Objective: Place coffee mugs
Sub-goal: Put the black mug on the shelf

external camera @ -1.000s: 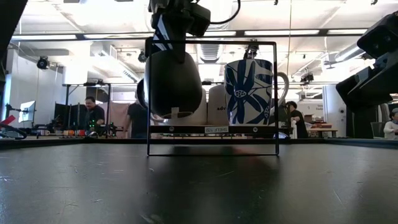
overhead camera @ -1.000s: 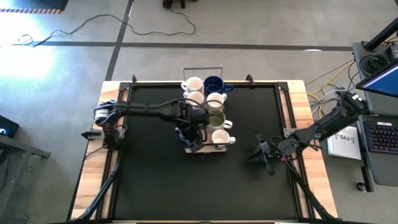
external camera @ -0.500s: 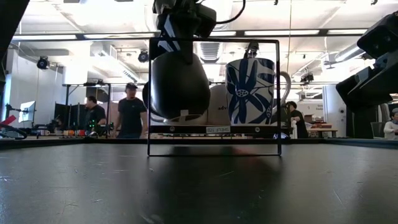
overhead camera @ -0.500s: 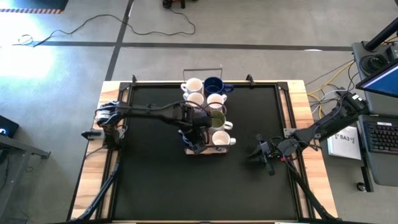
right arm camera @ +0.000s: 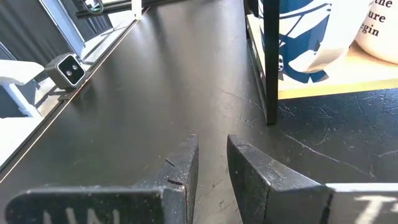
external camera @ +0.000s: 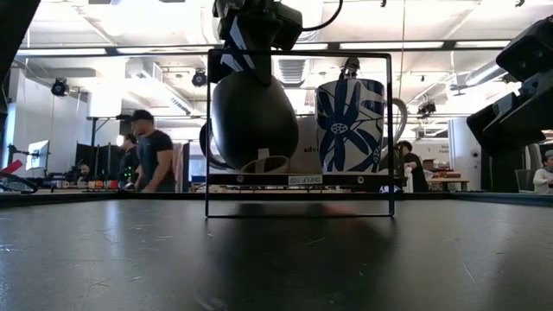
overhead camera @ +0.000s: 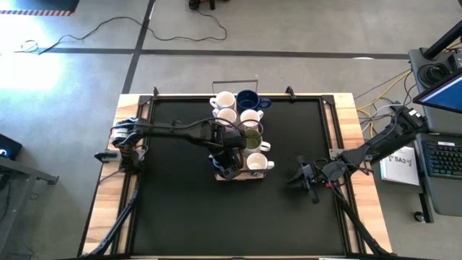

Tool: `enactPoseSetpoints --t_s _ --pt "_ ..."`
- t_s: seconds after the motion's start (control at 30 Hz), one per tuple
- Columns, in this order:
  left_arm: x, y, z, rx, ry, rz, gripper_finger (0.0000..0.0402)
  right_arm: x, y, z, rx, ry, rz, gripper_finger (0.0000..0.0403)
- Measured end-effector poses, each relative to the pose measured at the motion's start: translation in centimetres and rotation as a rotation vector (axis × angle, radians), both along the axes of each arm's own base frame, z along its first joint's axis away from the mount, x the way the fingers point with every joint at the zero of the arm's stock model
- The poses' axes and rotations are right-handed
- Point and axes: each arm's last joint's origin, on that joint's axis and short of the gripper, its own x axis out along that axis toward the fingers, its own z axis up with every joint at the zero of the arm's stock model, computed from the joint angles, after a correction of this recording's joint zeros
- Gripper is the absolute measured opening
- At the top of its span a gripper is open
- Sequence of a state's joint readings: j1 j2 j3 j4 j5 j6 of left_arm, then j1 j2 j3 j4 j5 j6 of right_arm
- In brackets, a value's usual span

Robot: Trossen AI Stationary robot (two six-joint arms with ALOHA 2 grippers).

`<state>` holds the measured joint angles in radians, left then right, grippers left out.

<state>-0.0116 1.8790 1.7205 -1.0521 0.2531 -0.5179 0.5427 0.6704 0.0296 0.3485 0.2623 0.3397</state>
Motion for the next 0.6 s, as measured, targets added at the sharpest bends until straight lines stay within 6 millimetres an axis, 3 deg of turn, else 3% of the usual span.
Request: enactPoseSetpoints --t_s 0.6 --pt "0.11 0.01 0.02 -0.006 -0.007 0.017 0.0075 0.00 0.00 0.00 0.000 0.000 0.001 0.0075"
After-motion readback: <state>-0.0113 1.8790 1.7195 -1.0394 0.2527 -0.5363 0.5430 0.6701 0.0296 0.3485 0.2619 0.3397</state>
